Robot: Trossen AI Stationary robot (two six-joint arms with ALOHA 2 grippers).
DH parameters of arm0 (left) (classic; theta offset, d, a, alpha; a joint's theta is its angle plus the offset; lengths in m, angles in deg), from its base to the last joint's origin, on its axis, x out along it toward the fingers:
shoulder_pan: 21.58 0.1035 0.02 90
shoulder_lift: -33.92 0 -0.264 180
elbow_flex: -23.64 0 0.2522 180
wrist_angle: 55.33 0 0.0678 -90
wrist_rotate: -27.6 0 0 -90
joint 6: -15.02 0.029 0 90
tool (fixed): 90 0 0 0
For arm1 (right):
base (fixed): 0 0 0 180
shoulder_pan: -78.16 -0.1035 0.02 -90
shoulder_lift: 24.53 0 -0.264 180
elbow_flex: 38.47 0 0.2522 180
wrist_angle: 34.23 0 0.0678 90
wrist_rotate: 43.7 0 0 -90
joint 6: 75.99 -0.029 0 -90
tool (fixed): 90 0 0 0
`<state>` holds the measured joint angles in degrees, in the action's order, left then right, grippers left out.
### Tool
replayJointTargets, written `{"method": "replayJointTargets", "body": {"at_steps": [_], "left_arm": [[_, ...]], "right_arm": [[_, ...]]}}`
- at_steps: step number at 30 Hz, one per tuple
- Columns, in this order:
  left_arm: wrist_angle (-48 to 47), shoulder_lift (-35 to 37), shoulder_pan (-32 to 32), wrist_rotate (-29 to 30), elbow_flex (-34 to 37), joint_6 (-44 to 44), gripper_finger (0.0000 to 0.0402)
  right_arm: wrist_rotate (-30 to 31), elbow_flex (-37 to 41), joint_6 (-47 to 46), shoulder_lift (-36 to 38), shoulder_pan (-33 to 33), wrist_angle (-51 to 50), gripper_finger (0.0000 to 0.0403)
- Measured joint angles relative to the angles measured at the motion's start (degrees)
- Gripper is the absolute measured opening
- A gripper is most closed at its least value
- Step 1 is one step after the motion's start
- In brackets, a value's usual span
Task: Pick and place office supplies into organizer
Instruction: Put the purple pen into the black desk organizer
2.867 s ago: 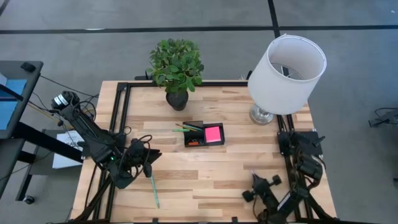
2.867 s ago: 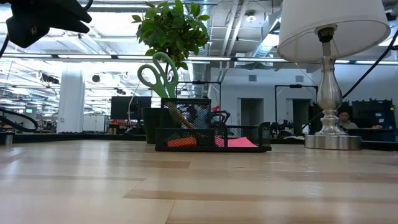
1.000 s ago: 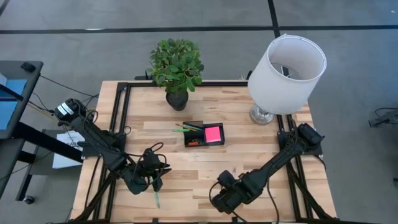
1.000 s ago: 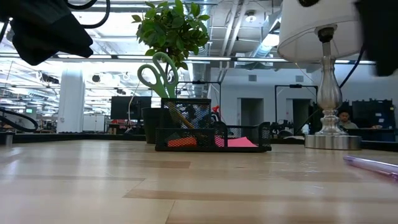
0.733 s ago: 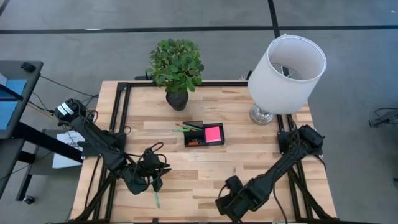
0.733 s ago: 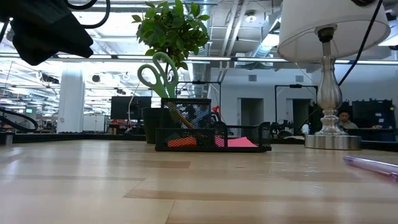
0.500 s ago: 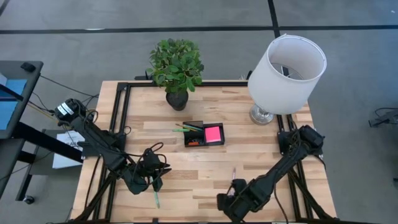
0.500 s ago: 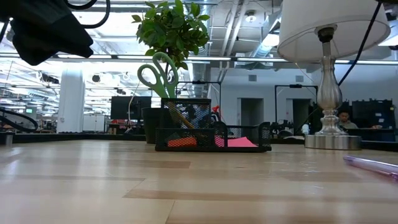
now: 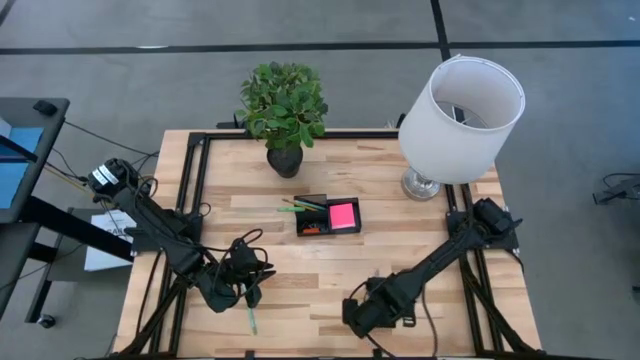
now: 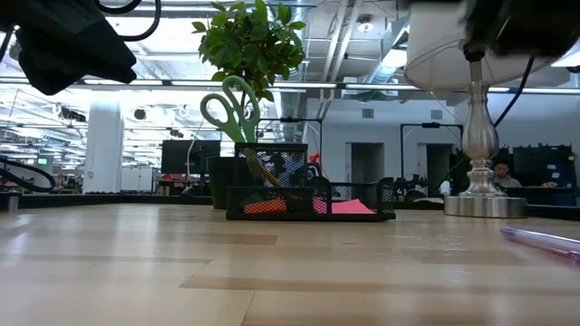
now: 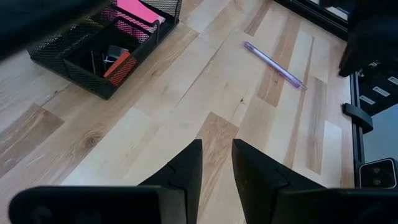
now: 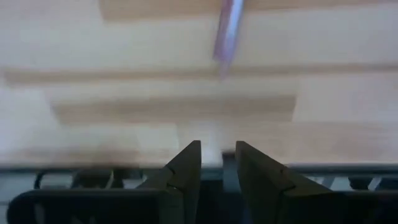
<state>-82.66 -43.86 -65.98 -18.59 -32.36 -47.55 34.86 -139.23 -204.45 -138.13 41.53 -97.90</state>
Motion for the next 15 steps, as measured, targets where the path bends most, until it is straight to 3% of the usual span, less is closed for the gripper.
{"method": "replayJointTargets", "body": {"at_steps": [15], "left_arm": [[-0.2, -0.2, 0.0, 0.0, 0.0, 0.0, 0.008]], "right_arm": [[-1.7, 0.0, -0.1, -5.2, 0.8, 3.4, 0.0095]]}}
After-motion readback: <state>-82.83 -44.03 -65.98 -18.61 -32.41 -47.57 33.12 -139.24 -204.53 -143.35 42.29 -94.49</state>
